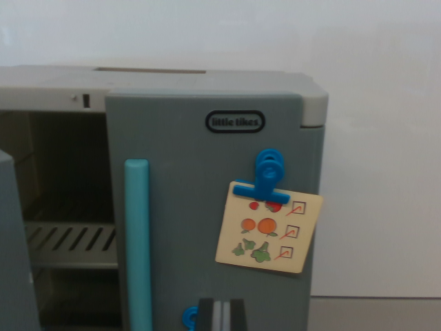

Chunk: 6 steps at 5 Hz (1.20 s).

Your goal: Close fridge door

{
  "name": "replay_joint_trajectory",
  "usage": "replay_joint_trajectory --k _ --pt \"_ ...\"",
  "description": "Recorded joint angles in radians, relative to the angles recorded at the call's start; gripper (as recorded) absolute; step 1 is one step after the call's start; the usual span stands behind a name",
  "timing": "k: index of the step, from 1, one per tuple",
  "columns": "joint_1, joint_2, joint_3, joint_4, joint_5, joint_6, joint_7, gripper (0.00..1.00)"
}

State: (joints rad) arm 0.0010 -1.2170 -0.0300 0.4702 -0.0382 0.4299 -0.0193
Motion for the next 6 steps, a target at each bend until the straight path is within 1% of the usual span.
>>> replay_joint_trajectory --k 1,2,3,4,5,6 --pt "0.0 0.0 0.016 0.0 0.0 0.0 0.0 1.0" --pt "0.0 0.0 0.016 0.0 0.0 0.0 0.0 1.0" --pt "0.0 0.005 0.059 0.0 0.0 0.0 0.0 1.0" --pt "0.0 0.005 0.059 0.0 0.0 0.0 0.0 1.0" --pt "0.0 0.019 0.112 0.0 0.0 0.0 0.0 1.0" --pt "0.0 0.019 0.112 0.0 0.0 0.0 0.0 1.0"
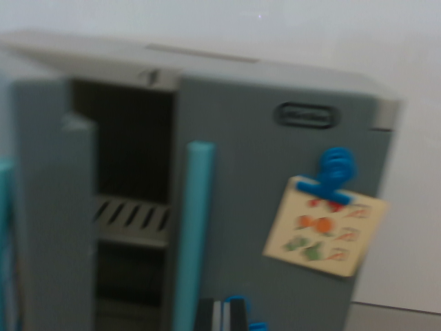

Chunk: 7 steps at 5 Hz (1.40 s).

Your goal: Close fridge door

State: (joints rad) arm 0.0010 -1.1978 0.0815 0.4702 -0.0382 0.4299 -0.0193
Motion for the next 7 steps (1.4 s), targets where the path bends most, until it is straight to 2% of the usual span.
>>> replay_joint_trajectory --k 1,2,3,4,5,6,7 --pt "0.0 0.024 0.053 0.0 0.0 0.0 0.0 1.0" --pt "0.0 0.024 0.053 0.0 0.0 0.0 0.0 1.0" --pt "0.0 0.053 0.106 0.0 0.0 0.0 0.0 1.0" --pt "0.0 0.053 0.106 0.0 0.0 0.0 0.0 1.0" --pt "0.0 0.091 0.162 0.0 0.0 0.0 0.0 1.0" --pt "0.0 0.091 0.162 0.0 0.0 0.0 0.0 1.0" --pt "0.0 0.131 0.209 0.0 0.0 0.0 0.0 1.0"
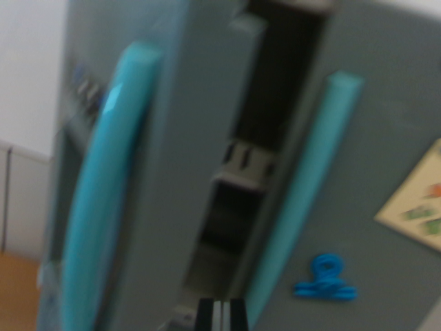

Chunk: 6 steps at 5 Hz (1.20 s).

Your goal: Close fridge door

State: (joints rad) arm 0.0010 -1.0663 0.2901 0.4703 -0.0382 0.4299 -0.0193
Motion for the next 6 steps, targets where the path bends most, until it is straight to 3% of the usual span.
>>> replay_joint_trajectory --k 1,2,3,4,5,6 --pt "0.0 0.0 0.0 0.0 0.0 0.0 0.0 1.0" --pt "0.0 0.042 0.037 0.004 0.0 0.0 0.0 1.0" --pt "0.0 0.042 0.037 0.004 0.0 0.0 0.0 1.0" --pt "0.0 0.088 0.067 0.021 0.0 0.0 0.0 1.0" --pt "0.0 0.088 0.067 0.021 0.0 0.0 0.0 1.0" --pt "0.0 0.145 0.085 0.065 0.0 0.0 0.0 1.0"
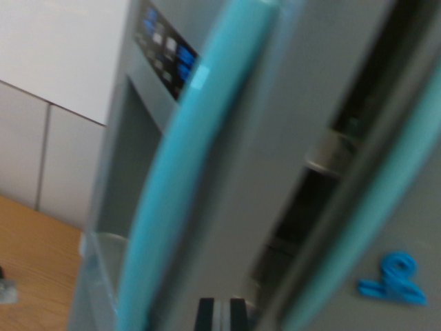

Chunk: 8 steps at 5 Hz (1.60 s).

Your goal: Close fridge door

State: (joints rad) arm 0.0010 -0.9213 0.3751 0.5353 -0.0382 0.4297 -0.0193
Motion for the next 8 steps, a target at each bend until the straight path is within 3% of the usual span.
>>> replay_joint_trajectory --k 1,2,3,4,5,6,7,8 --pt "0.0 0.0 0.0 0.0 0.0 0.0 0.0 1.0" --pt "0.0 0.064 0.013 0.055 0.0 0.0 0.0 1.0" --pt "0.0 0.064 0.013 0.055 0.0 0.0 0.0 1.0" --pt "0.0 0.123 0.023 0.096 0.0 0.0 0.0 1.0" --pt "0.0 0.123 0.023 0.096 0.0 0.0 0.0 1.0" --pt "0.0 0.176 0.043 0.12 0.0 -0.001 0.0 1.0" --pt "0.0 0.176 0.043 0.12 0.0 -0.001 0.0 1.0" --pt "0.0 0.231 0.048 0.151 0.0 -0.001 0.0 1.0"
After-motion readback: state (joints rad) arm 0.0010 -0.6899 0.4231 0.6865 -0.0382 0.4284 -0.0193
